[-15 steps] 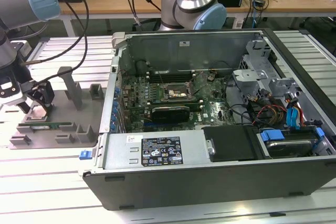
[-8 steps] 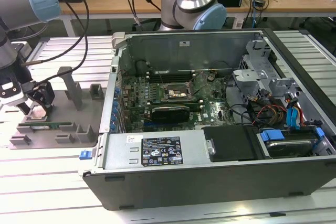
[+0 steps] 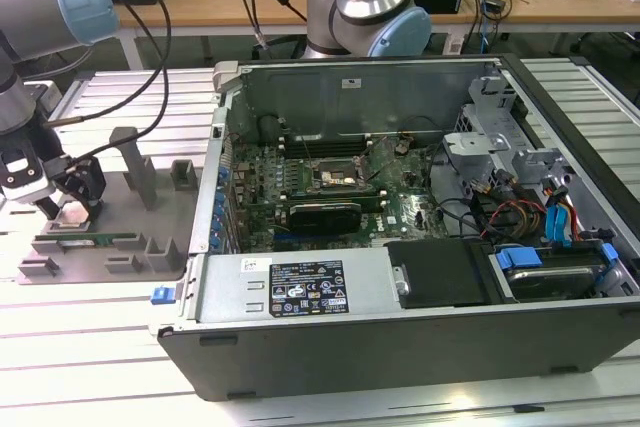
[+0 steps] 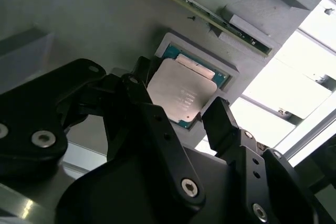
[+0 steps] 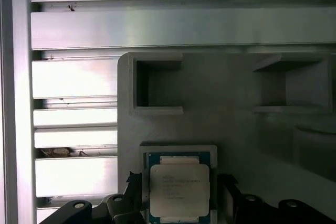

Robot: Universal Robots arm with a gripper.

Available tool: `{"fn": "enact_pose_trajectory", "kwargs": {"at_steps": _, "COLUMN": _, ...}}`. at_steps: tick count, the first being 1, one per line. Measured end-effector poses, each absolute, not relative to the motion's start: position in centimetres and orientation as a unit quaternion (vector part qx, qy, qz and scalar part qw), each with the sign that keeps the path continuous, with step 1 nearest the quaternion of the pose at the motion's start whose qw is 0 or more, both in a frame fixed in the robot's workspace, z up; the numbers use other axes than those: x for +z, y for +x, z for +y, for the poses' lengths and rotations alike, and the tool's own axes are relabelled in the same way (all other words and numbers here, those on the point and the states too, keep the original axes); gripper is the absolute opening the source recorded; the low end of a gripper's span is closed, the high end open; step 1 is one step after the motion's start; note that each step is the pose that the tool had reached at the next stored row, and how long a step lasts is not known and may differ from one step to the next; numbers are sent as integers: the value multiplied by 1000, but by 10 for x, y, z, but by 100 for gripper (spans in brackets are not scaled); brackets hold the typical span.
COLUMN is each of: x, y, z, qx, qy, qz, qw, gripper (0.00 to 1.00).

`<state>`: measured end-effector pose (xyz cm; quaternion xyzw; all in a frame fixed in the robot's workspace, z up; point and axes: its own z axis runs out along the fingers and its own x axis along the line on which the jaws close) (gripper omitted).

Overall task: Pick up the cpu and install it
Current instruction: 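Pick up the cpu and move it towards the insertion slot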

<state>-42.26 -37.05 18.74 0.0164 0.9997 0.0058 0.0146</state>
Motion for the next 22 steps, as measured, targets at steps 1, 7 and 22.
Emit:
{"fn": "enact_pose_trajectory", "kwargs": {"at_steps": 1, "x": 186, "y": -423, "z": -370, "qx": 6, "qy": 16, "qz": 1000, "qw": 15, "gripper": 67}}
{"fn": "enact_pose_trajectory", "kwargs": {"at_steps": 7, "x": 185, "y": -424, "z": -370, "qx": 6, "qy": 16, "qz": 1000, "qw": 15, "gripper": 67}}
{"fn": "enact_pose_trajectory", "kwargs": {"at_steps": 22, "x": 186, "y": -424, "z": -368, "qx": 5, "qy": 16, "qz": 1000, "qw": 11, "gripper": 55}}
